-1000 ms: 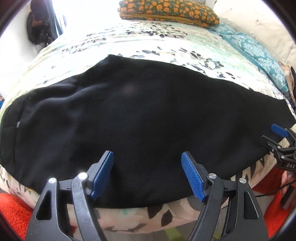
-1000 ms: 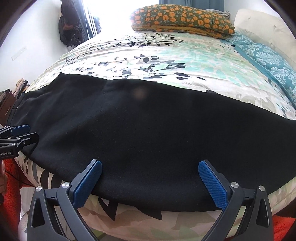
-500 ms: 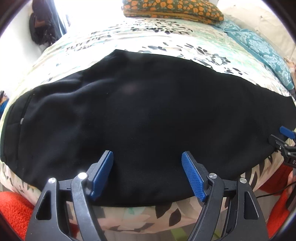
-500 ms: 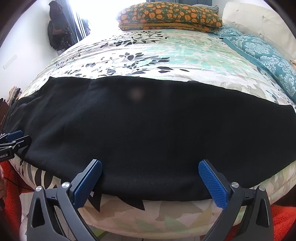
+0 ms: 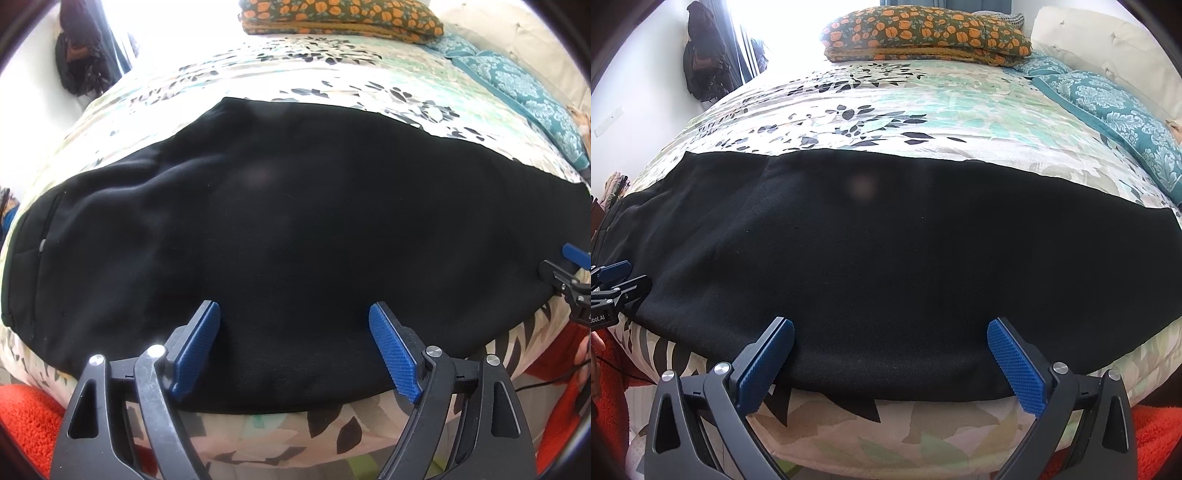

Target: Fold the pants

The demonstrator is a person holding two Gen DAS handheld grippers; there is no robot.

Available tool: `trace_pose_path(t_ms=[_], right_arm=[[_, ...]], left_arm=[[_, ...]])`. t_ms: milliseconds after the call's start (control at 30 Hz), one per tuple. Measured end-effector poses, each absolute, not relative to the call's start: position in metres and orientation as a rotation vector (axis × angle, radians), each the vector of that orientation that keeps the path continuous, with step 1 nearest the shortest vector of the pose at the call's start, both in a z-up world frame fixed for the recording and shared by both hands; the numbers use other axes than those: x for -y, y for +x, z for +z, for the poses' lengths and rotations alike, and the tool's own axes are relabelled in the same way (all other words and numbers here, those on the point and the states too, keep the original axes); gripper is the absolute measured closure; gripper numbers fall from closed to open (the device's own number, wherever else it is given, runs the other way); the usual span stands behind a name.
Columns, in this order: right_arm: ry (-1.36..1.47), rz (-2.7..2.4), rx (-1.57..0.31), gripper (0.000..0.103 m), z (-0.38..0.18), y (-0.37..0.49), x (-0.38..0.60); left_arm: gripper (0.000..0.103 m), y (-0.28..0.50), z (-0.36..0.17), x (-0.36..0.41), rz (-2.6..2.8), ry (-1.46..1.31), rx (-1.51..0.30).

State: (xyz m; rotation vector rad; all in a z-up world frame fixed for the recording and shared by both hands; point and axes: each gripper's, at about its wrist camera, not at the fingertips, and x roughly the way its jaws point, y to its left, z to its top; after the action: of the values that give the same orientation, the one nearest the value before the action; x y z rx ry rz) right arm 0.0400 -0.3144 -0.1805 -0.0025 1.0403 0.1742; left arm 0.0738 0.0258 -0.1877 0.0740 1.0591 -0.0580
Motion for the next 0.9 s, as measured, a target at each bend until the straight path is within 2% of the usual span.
trace_pose_path(t_ms=[900], right_arm=[[0.005, 0.146, -1.045, 0.000, -0.1810, 0.0432, 0.3114]], left_arm=[[0.014, 0.0726, -0.1906, -0.0204, -0.039, 0.088, -1.022]])
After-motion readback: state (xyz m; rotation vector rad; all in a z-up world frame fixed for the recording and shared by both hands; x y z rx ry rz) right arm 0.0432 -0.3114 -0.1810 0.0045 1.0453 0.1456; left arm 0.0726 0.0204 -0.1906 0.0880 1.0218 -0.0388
